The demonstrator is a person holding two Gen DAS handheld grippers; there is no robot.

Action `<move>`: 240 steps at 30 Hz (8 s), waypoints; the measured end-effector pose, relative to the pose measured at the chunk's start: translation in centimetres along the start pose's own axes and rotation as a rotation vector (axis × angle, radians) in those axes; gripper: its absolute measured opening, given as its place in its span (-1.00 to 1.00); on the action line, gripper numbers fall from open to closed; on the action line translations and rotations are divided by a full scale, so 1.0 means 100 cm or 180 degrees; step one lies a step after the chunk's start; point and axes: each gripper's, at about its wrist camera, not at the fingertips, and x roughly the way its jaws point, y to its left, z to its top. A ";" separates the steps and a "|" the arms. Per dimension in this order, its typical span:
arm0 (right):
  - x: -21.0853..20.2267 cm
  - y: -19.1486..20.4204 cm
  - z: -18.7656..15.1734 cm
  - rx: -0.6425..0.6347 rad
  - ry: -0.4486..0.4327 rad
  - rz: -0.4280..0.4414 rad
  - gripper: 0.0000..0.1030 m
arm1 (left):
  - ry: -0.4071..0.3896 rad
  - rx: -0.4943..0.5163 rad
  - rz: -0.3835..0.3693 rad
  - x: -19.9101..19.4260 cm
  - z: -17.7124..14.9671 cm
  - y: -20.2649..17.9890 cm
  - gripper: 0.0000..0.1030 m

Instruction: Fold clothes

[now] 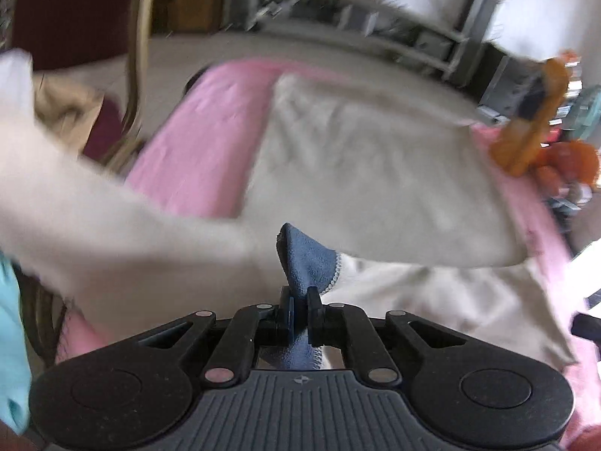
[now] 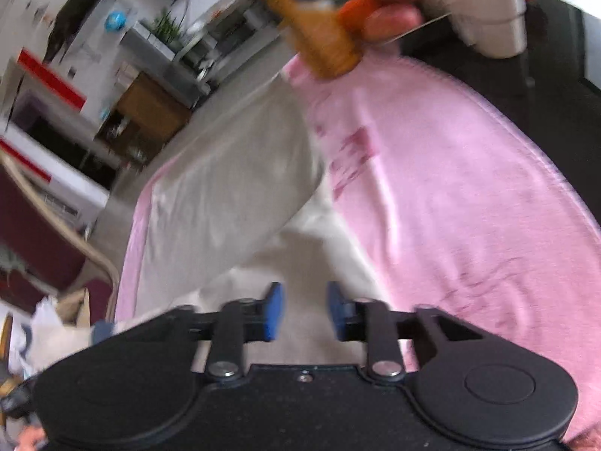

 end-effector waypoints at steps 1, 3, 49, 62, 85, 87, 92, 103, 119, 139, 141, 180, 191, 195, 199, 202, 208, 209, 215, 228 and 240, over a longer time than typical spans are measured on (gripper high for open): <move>0.006 0.002 -0.002 -0.0077 0.0071 -0.0137 -0.62 | 0.0042 -0.0016 0.0080 0.006 -0.003 0.005 -0.82; 0.018 0.004 -0.008 -0.0294 0.0184 -0.0682 -0.65 | 0.0121 -0.0046 0.0237 0.018 -0.010 0.014 -0.78; -0.033 -0.010 -0.030 -0.0050 -0.0443 -0.0635 -0.08 | 0.0358 -0.0018 -0.0107 0.016 -0.012 0.023 -0.19; -0.032 -0.015 -0.027 0.0013 -0.0467 -0.0647 -0.07 | -0.0382 -0.0033 -0.0137 -0.032 -0.003 0.027 -0.92; -0.011 0.030 -0.071 -0.1381 -0.0035 -0.1096 0.01 | 0.0117 0.0645 0.0242 0.023 -0.022 -0.004 -0.70; -0.003 0.036 -0.074 -0.1573 -0.0054 -0.1206 0.01 | 0.0118 0.0644 0.0242 0.021 -0.023 -0.005 -0.69; 0.019 0.052 -0.082 -0.2017 -0.0140 -0.1456 0.01 | 0.0096 0.0729 0.0273 0.019 -0.025 -0.009 -0.68; -0.049 -0.008 -0.053 -0.0424 -0.0472 -0.1372 0.13 | 0.0112 0.0700 0.0222 0.017 -0.023 -0.005 -0.67; 0.012 -0.024 -0.038 0.0663 0.0180 -0.0239 -0.93 | 0.0243 0.0129 0.0112 0.009 -0.021 0.027 -0.65; -0.029 0.028 -0.036 0.0227 -0.0632 0.0318 0.05 | -0.0264 0.0143 0.0265 -0.032 -0.026 0.032 -0.29; -0.027 0.031 -0.036 0.0213 -0.0604 0.0318 0.07 | -0.0263 0.0148 0.0265 -0.032 -0.026 0.032 -0.28; -0.030 0.022 -0.044 0.0288 -0.0509 0.0235 0.16 | -0.0296 0.0243 0.0409 -0.025 -0.032 0.029 -0.25; -0.042 0.027 -0.044 0.0172 -0.0742 0.0221 0.16 | -0.0313 0.0282 0.0395 -0.027 -0.033 0.026 -0.24; -0.039 0.027 -0.043 0.0168 -0.0700 0.0214 0.16 | -0.0318 0.0304 0.0393 -0.027 -0.034 0.025 -0.24; -0.034 0.025 -0.041 0.0184 -0.0654 0.0186 0.16 | -0.0322 0.0327 0.0393 -0.027 -0.034 0.023 -0.24; -0.030 0.024 -0.039 0.0208 -0.0623 0.0156 0.16 | -0.0296 0.0296 0.0441 -0.028 -0.037 0.026 -0.24; -0.019 0.023 -0.033 0.0317 -0.0510 0.0148 0.16 | -0.0218 0.0178 0.0449 -0.028 -0.039 0.029 -0.24; -0.017 0.024 -0.034 0.0293 -0.0497 0.0148 0.16 | -0.0204 0.0187 0.0454 -0.027 -0.040 0.029 -0.24; -0.013 0.029 -0.036 0.0194 -0.0450 0.0139 0.16 | -0.0154 0.0204 0.0447 -0.023 -0.042 0.030 -0.24; -0.017 0.028 -0.037 0.0238 -0.0447 0.0191 0.16 | -0.0164 0.0211 0.0384 -0.024 -0.043 0.027 -0.24; -0.055 0.083 0.002 -0.0281 -0.0420 0.0403 0.17 | -0.0232 0.0348 0.0371 -0.037 -0.020 0.010 -0.10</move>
